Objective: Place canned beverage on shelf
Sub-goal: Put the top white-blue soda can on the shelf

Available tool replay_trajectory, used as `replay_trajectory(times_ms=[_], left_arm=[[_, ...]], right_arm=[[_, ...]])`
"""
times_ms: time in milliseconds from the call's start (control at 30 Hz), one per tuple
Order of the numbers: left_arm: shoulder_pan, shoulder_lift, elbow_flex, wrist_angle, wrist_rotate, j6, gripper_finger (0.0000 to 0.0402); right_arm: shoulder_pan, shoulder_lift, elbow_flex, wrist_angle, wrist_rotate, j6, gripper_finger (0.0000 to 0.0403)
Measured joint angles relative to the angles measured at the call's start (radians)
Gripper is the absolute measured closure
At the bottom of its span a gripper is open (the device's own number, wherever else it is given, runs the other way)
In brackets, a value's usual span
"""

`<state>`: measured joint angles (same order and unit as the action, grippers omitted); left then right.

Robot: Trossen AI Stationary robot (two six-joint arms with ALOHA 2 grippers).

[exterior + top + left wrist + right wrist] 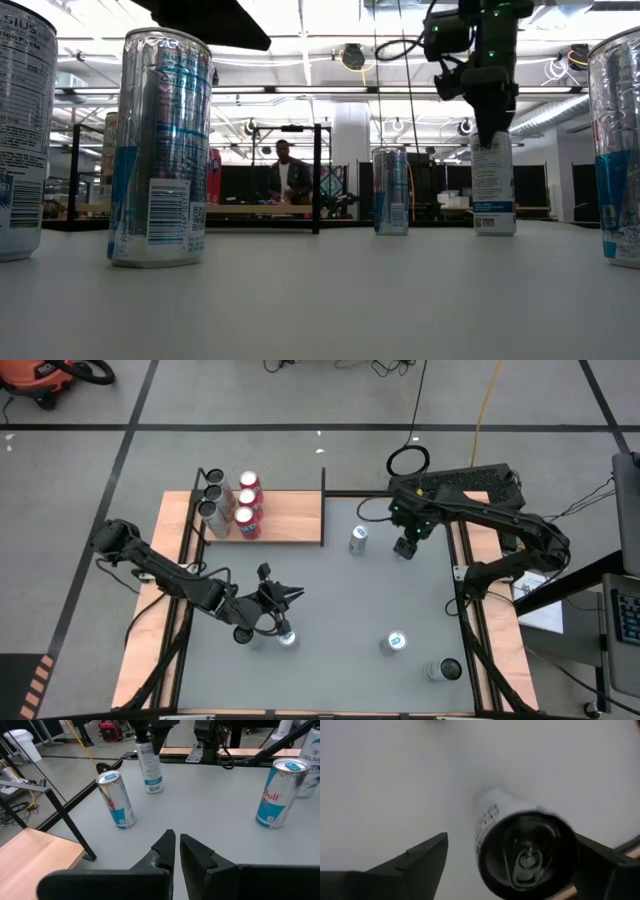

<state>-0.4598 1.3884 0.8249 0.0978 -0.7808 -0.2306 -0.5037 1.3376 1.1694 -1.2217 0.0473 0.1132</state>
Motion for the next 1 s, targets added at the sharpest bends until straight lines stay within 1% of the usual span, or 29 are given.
replay_trajectory(times_ms=[133, 367, 467, 533, 633, 733, 867, 1000], left_arm=[[0.000, 0.000, 0.000, 0.000, 0.000, 0.000, 0.0373], [0.000, 0.000, 0.000, 0.015, 0.000, 0.000, 0.0373], [0.009, 0.000, 0.000, 0.027, -0.005, 0.001, 0.0373], [0.018, 0.000, 0.000, 0.032, -0.006, 0.000, 0.0373], [0.031, 0.000, 0.000, 0.053, -0.009, 0.001, 0.0373], [0.053, 0.000, 0.000, 0.083, -0.009, 0.002, 0.0373], [0.084, -0.001, 0.000, 0.135, -0.011, 0.039, 0.0373], [0.104, -0.001, 0.000, 0.195, -0.012, 0.107, 0.0353]], right_arm=[[0.000, 0.008, -0.001, 0.000, 0.001, 0.002, 0.0121], [0.000, 0.009, 0.000, -0.006, 0.004, 0.000, 0.0205], [0.005, 0.006, 0.001, -0.018, 0.004, 0.025, 0.0228], [0.011, 0.006, 0.012, -0.041, -0.017, 0.047, 0.0232], [0.037, 0.005, 0.059, -0.097, -0.064, 0.079, 0.0224], [0.084, 0.002, 0.136, -0.155, -0.082, 0.091, 0.0216], [0.164, 0.002, 0.268, -0.208, -0.105, 0.103, 0.0216], [0.254, 0.001, 0.394, -0.211, -0.108, 0.111, 0.0217]])
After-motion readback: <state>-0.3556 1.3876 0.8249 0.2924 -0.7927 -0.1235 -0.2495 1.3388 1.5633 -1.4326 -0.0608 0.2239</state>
